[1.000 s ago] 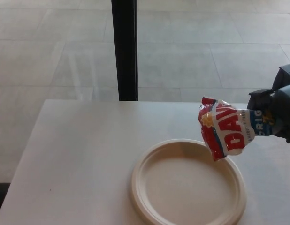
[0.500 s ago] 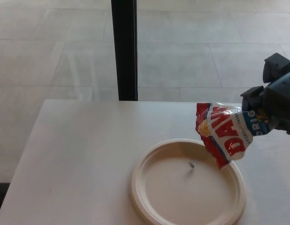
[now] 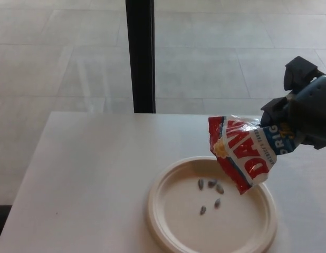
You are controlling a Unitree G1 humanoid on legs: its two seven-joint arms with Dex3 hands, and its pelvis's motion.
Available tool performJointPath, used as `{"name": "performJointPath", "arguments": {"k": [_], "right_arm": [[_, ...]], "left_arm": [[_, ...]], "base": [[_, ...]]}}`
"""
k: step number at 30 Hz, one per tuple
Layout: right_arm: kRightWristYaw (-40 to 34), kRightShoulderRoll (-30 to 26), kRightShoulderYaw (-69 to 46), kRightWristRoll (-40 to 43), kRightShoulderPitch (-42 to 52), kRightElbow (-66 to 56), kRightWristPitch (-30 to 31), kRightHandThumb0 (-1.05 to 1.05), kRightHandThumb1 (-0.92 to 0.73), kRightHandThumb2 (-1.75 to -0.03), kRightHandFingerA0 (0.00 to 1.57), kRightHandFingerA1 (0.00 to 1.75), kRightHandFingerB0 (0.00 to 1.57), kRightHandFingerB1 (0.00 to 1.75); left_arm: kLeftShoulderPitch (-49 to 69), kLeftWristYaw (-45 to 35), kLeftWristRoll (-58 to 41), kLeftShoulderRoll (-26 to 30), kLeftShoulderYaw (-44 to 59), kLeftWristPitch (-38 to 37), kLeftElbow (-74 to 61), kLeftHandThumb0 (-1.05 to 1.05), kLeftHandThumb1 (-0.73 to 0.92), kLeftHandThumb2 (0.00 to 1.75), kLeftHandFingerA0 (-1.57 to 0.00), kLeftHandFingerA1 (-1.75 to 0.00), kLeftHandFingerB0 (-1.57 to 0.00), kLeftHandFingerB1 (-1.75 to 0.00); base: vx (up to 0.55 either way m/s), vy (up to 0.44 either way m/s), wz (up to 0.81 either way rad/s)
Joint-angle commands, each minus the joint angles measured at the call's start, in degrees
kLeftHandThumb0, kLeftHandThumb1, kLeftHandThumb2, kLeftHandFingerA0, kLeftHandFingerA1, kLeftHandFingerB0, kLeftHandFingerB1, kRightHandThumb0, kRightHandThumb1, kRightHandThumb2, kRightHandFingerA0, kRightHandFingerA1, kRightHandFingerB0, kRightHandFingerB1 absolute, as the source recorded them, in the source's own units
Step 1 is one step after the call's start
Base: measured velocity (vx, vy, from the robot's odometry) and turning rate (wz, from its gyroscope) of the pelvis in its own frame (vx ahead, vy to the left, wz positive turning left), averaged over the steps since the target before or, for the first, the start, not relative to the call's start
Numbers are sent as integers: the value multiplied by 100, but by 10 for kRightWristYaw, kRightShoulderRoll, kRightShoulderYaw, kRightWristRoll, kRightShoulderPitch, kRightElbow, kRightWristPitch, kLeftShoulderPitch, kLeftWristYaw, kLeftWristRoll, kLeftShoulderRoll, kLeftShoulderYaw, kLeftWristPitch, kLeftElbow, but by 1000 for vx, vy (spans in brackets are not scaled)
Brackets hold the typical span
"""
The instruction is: The robot uses its right hand to pick up a bag of sunflower seeds kept in the middle of the desk and tilts it over a plate kept next to it to pour out a few seeds and then puts the bag of seeds back on the desk
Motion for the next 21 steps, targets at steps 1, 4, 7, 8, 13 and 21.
{"name": "performJointPath", "arguments": {"k": [1, 4, 7, 8, 13, 21], "right_arm": [[-4, -3, -5, -5, 1, -13, -19, -31, -72, -71, 93, 168, 80, 64], [9, -6, -6, -8, 0, -25, -16, -32, -72, -70, 98, 172, 81, 62], [-2, -10, -5, -19, -5, -25, -20, -28, -67, -77, 100, 170, 80, 60], [-5, -10, -5, -18, -7, -22, -24, -33, -56, -103, 120, 131, 75, 74], [-9, -12, -8, -20, -8, -19, -35, -32, -68, -73, 99, 168, 81, 63], [-25, -11, -2, -40, -12, -15, -49, -31, -70, -74, 100, 169, 75, 63]], "left_arm": [[0, 3, 1, 11, 3, 0, 0, -89, 67, 81, -32, -57, -44, -46], [-3, 6, 7, 13, -1, 3, 3, -85, 82, 65, -31, -54, -48, -41], [-3, -2, 4, 15, 0, 3, 1, -85, 83, 65, -31, -56, -46, -41], [-2, -5, 2, 15, 1, 1, 0, -86, 82, 65, -30, -56, -46, -42], [-6, -1, 0, 15, 4, 8, -1, -84, 82, 65, -29, -55, -46, -41], [-2, 0, 9, 18, -5, 2, -2, -86, 83, 65, -27, -54, -46, -40]], "base": [[0, 0, 0], [0, 0, 0], [0, 0, 0], [0, 0, 0], [0, 0, 0], [0, 0, 0]]}}
